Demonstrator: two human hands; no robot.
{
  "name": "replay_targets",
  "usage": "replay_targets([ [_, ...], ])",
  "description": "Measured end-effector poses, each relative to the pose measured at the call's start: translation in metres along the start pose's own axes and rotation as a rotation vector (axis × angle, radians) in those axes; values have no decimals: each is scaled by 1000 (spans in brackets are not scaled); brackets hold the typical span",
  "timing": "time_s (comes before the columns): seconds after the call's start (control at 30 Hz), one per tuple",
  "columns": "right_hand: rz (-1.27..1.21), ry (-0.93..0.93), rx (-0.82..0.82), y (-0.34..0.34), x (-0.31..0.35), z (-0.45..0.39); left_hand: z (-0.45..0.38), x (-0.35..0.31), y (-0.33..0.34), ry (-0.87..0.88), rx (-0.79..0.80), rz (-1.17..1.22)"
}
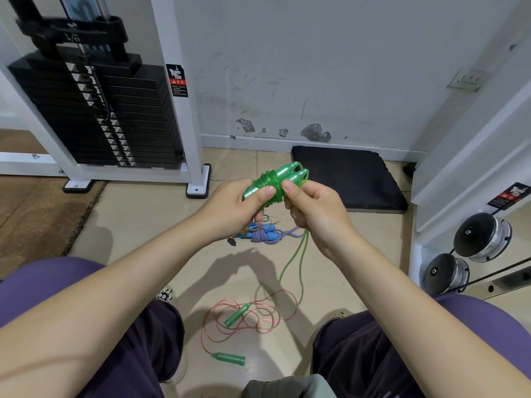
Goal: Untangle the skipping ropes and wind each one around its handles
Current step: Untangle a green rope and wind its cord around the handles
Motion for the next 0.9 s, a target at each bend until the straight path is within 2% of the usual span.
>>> replay_targets([
  [0.13, -41, -7, 59, 5, 3, 0, -1, 1, 1, 0, 51, 273],
  [0.23, -78, 6, 144, 8, 5, 0, -1, -1, 3, 17, 56, 325],
  [0.3, -43, 26, 185, 8, 5, 1, -2, -1, -3, 19, -6, 340],
  [0.4, 172, 62, 172, 6, 3, 5, -2, 8, -33, -24, -178, 385],
  [0.53, 589, -62, 132, 20, 18, 6, -5, 19, -44, -99, -227, 59],
  [0.6, 821, -144, 148, 25, 28, 9, -10, 23, -37, -175, -161, -217],
  [0.67, 940, -211, 148, 22, 40, 11, -13, 31, -26, -262, 4, -393],
  [0.73, 929, -257, 116, 13, 52, 12, -9, 31, -5, -255, 237, -336],
  [0.8, 854, -273, 85, 3, 55, 9, -1, 18, 16, -174, 403, -263],
  [0.9, 735, -205, 80, -2, 42, 4, 5, -2, 28, -77, 500, -141],
])
Point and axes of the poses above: each hand's wrist, its own z-axis away from the middle knuckle, its own y-axis out of the palm, x = y × z, the point moved 9 cm from there along -z, towards the middle knuckle, and after that the axes turned 10 degrees about x, right-handed, at the moved point
